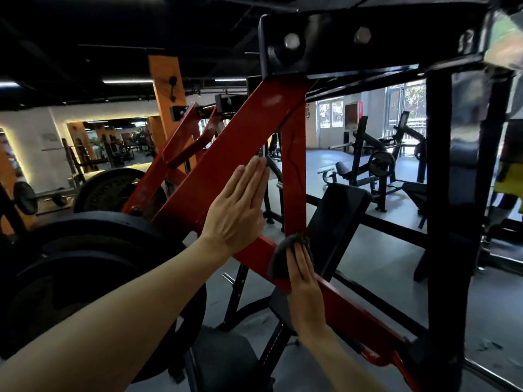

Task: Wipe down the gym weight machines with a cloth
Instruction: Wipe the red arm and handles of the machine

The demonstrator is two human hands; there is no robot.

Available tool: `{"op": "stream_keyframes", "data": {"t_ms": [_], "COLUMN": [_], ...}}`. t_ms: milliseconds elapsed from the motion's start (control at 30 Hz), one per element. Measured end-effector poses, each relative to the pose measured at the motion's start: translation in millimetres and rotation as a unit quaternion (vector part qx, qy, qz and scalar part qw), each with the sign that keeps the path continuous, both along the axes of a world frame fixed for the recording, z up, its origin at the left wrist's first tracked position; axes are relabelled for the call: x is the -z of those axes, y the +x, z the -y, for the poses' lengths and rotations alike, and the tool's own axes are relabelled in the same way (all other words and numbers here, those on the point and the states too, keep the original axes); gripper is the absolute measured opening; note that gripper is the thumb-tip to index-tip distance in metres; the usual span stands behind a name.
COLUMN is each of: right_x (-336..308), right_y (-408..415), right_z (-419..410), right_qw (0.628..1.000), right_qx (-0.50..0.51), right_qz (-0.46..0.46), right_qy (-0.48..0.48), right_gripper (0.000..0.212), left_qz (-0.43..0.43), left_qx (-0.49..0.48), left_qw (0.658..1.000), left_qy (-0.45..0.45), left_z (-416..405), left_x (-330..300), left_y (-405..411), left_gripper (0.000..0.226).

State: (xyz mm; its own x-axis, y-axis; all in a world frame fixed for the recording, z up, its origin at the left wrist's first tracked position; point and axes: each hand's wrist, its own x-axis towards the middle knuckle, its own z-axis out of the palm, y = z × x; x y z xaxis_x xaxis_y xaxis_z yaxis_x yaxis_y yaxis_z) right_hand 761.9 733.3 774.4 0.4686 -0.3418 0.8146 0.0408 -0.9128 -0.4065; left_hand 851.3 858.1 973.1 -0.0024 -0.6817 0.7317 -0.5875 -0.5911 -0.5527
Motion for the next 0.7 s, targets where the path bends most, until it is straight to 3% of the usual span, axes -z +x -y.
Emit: {"op": "stream_keyframes", "data": {"t_ms": [67, 167, 367, 567, 700], "right_x": [-21, -76, -143, -237, -195], "right_y": [-5, 4, 48, 62, 57], "right_z": [0, 9, 20, 38, 50], "right_qw": [0.998, 0.99, 0.993, 0.981, 0.98], "right_qx": [0.009, 0.044, 0.068, 0.13, 0.124], "right_qz": [0.051, 0.126, 0.096, 0.115, 0.087], "right_qy": [0.043, 0.048, -0.033, -0.083, -0.129], "right_gripper": [0.09, 0.069, 0.076, 0.061, 0.065], "left_qz": [0.021, 0.046, -0.039, -0.02, -0.009], "left_qx": [0.006, -0.011, -0.018, -0.017, -0.014], "left_qw": [0.999, 0.997, 0.998, 0.996, 0.996], "left_qy": [-0.036, -0.065, -0.054, -0.081, -0.083], "left_z": [5, 13, 19, 31, 33], "left_x": [-15, -39, -50, -46, -45], "left_y": [-2, 2, 23, 35, 40], "left_gripper": [0.073, 0.074, 0.08, 0.089, 0.087]}}
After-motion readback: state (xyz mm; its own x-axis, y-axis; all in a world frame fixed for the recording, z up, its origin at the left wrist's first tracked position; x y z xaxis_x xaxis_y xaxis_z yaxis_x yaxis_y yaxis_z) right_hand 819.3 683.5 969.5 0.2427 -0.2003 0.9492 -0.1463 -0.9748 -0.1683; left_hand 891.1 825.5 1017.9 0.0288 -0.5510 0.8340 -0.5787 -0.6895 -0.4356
